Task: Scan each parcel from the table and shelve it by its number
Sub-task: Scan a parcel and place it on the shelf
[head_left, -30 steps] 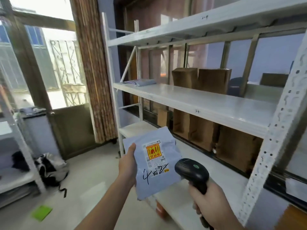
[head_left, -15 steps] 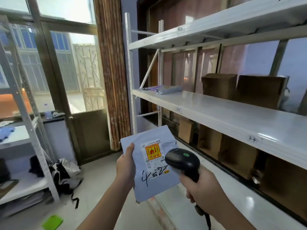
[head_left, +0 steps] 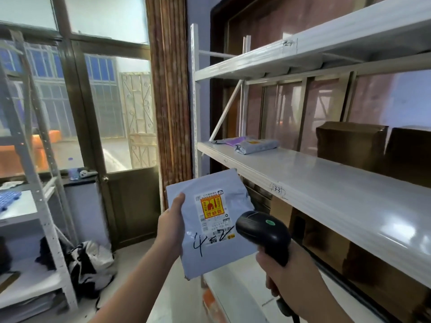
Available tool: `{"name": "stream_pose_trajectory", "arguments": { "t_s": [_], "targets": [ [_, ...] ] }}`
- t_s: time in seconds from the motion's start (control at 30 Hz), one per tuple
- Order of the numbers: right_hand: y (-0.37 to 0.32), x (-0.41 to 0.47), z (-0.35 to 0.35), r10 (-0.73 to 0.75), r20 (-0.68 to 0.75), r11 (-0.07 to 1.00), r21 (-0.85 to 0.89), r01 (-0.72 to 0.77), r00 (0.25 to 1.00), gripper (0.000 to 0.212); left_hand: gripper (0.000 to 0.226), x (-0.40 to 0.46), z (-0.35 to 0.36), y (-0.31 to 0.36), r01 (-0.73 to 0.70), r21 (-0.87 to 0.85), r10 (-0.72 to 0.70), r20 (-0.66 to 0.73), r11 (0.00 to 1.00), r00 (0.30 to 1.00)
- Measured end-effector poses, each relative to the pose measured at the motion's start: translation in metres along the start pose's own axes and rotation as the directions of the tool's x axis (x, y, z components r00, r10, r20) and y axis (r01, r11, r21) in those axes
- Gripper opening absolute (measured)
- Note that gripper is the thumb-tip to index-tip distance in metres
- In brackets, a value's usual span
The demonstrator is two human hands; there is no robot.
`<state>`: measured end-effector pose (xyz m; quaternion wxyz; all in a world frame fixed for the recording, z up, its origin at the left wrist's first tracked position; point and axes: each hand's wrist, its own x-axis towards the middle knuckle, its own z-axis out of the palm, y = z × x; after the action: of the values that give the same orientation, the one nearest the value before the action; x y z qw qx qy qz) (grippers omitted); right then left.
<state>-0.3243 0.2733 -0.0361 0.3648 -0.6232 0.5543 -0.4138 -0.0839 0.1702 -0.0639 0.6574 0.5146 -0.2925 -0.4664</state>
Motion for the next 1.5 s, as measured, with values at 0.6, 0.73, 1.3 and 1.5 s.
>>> {"name": "stream_pose_trajectory", "arguments": {
  "t_s": [0.6, 0.73, 1.3, 1.5],
  "targets": [
    [-0.056, 0.217, 0.044, -0.028, -0.248, 0.999, -0.04, 0.019, 0.968, 0.018, 0.043, 0.272, 0.09, 0.091, 0.058, 0.06, -0.075, 0.332, 0.996, 0.94],
    [-0.061, 0.249, 0.041, -0.016, -0.301, 0.996, -0.09, -0.011, 0.954, 0.015, 0.052, 0.323, 0.141, 0.1, 0.162, 0.084, -0.182, 0.463, 0.983, 0.868],
    [-0.034, 0.357, 0.007, 0.188, -0.603, 0.963, -0.041, -0.265, 0.776, 0.004, 0.096, 0.458, 0.391, 0.078, -0.154, 0.37, -0.19, 0.739, 0.916, 0.646],
    [-0.036, 0.376, 0.012, 0.214, -0.705, 0.956, 0.011, -0.292, 0.676, 0.008, 0.034, 0.489, 0.455, 0.045, -0.436, 0.323, -0.071, 0.862, 0.84, 0.502]
  ]
}}
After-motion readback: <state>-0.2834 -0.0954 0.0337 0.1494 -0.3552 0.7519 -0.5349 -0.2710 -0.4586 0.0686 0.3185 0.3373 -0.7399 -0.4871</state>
